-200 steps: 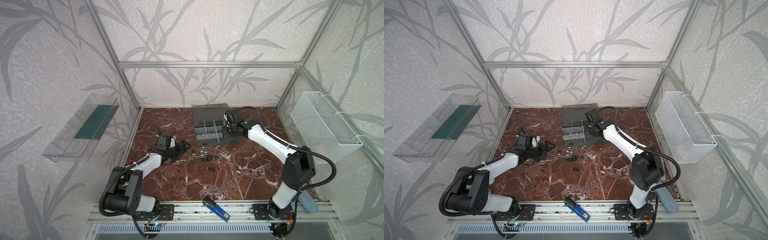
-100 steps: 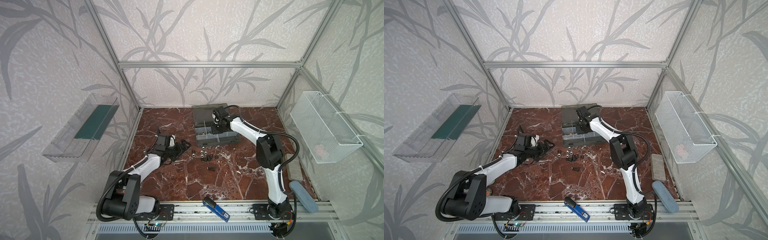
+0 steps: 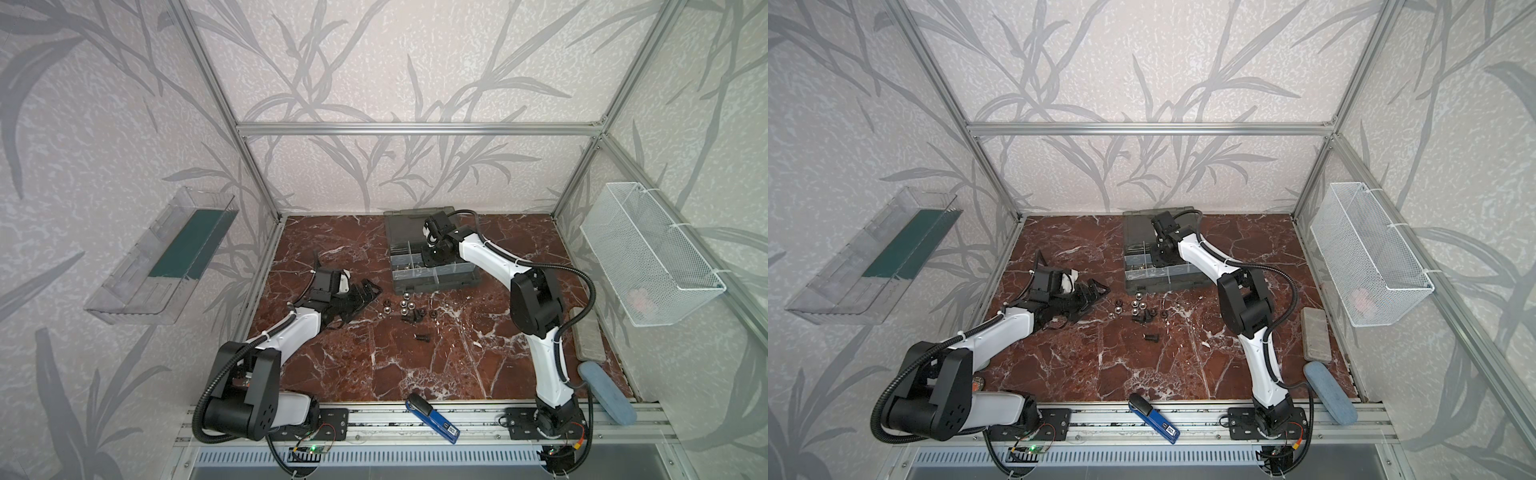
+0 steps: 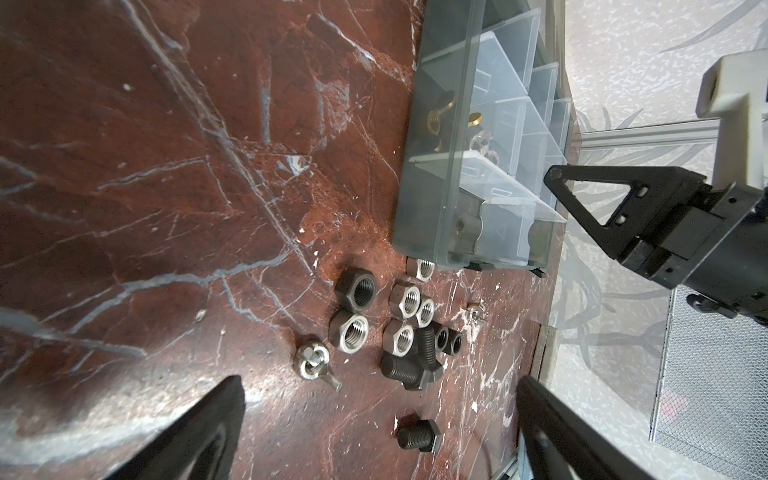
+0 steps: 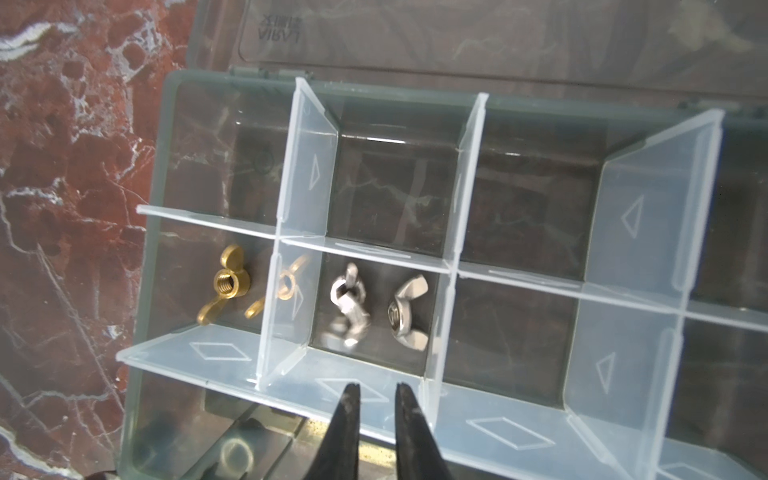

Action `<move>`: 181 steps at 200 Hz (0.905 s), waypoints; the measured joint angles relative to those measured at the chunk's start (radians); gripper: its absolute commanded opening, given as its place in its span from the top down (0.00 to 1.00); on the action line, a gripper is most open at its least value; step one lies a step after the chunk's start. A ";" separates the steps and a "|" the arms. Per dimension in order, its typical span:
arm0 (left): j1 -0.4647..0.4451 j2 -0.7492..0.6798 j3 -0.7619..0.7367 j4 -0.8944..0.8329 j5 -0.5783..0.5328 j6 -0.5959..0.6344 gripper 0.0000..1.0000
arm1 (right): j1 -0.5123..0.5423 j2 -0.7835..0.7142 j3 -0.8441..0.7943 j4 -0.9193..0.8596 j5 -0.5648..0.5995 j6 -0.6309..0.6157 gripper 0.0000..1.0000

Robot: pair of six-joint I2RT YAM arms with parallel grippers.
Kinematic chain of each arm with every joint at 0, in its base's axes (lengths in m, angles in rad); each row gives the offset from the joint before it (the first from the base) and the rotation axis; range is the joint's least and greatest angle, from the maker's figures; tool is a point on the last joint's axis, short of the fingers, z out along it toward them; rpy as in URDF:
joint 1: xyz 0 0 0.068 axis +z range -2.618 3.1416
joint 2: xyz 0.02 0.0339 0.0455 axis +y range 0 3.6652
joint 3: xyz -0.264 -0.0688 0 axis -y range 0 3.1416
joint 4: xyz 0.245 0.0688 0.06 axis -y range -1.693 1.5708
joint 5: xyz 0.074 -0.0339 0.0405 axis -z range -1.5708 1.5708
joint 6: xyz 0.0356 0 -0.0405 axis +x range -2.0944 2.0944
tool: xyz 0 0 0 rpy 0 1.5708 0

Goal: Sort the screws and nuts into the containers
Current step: 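Open the right gripper to drop the wing nut beside the others, then move the right gripper back to a silver wing nut near the box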

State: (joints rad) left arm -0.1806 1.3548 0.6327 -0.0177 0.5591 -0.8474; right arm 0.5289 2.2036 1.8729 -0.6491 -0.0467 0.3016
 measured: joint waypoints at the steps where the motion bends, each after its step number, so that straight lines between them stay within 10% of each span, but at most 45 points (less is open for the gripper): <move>1: 0.000 0.000 0.000 0.000 0.000 0.000 0.00 | 0.000 0.000 0.000 0.000 0.000 -0.002 0.66; 181: 0.000 0.000 -0.009 0.003 0.001 0.000 0.01 | 0.000 -0.468 -0.576 -0.037 -0.155 -0.275 0.53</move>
State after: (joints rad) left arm -0.1806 1.3552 0.6235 -0.0151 0.5598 -0.8474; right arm 0.5289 1.7351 1.2964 -0.6857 -0.2016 0.0269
